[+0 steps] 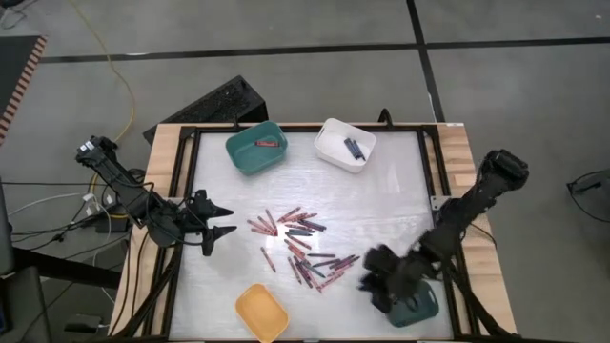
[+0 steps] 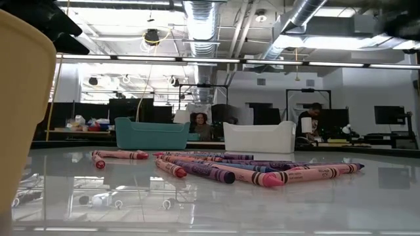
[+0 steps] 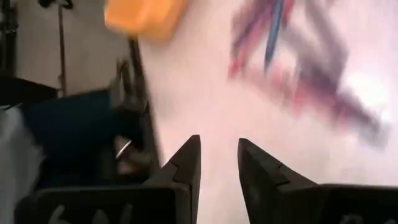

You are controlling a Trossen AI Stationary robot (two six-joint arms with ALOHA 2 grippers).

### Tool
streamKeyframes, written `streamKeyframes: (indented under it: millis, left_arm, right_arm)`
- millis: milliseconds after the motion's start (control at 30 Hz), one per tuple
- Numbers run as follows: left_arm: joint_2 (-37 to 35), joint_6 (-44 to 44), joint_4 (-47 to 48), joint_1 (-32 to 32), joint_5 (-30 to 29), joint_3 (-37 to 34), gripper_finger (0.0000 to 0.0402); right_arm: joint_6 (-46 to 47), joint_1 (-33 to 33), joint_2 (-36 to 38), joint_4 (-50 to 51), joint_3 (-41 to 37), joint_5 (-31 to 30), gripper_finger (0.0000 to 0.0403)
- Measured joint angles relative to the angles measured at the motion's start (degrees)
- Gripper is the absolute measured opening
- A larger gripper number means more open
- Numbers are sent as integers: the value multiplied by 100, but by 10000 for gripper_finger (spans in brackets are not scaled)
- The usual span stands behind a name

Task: Sort crayons
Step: Put the purple crayon into the blue bin

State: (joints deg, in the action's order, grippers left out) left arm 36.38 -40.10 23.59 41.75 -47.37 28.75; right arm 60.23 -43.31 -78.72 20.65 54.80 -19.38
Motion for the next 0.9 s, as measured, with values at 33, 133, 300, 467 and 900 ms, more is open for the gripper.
streamKeyframes:
  millis: [33, 133, 300, 467, 900]
  left_arm:
    - [0, 0, 0, -1, 0, 0, 228]
    - [0, -4, -3, 1, 2, 0, 228]
    - [0, -7, -11, -1, 4, -1, 228]
    - [-2, -9, -9, 0, 2, 0, 228]
    - [1, -22, -7, 1, 4, -1, 228]
  right_arm:
    - [-442, 202, -34, -154, 1, -52, 102]
    - [-1544, 807, -256, -599, 1, -72, 102]
    - [-2723, 1502, -852, -1297, 1, -8, 102]
    - [-3465, 1733, -1380, -1717, -2, 13, 102]
    - [-3527, 1766, -2101, -1794, 1, -28, 102]
